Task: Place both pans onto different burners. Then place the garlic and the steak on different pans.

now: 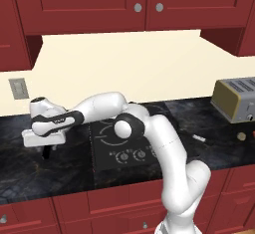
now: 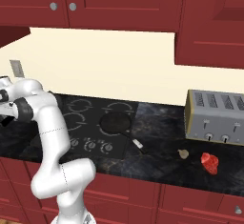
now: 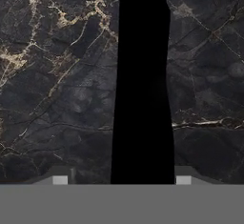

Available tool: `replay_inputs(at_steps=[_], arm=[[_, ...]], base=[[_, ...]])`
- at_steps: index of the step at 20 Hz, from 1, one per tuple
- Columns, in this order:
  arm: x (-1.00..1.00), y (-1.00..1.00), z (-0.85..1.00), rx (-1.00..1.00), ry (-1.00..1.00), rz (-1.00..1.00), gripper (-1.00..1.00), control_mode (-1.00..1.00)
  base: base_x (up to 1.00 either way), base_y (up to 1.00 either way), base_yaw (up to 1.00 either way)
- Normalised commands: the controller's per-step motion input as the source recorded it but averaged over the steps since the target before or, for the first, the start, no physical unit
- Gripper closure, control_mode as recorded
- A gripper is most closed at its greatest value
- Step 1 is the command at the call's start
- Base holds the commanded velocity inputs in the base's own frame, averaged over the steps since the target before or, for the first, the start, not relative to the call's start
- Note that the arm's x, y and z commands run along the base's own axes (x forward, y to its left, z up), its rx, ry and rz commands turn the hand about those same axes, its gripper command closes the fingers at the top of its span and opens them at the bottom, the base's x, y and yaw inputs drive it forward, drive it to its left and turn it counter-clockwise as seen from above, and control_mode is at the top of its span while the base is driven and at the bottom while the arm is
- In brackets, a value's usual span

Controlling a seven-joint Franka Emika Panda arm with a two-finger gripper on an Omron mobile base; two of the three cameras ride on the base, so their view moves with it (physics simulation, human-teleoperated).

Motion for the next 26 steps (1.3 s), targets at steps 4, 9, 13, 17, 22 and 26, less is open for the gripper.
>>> replay_inputs(at_steps=[4,9,13,17,22,26], arm=[[0.01,-0.03,0.0,0.0,0.0,0.0,1.0,-1.0],[-0.01,-0.31,0.03,0.0,-0.06,-0.1,1.0,-1.0],[-0.19,-0.37,0.02,0.0,-0.12,-0.18,1.0,-1.0],[-0.35,-0.56,0.0,0.0,-0.13,-0.2,1.0,-1.0],[-0.38,-0.55,0.0,0.0,-0.1,-0.21,1.0,-1.0],[-0.32,-0.52,0.0,0.03,-0.07,-0.19,1.0,-1.0]], base=[[0.0,0.0,0.0],[0.0,0.0,0.0],[0.0,0.0,0.0],[0.0,0.0,0.0],[0.0,0.0,0.0],[0.0,0.0,0.0]])
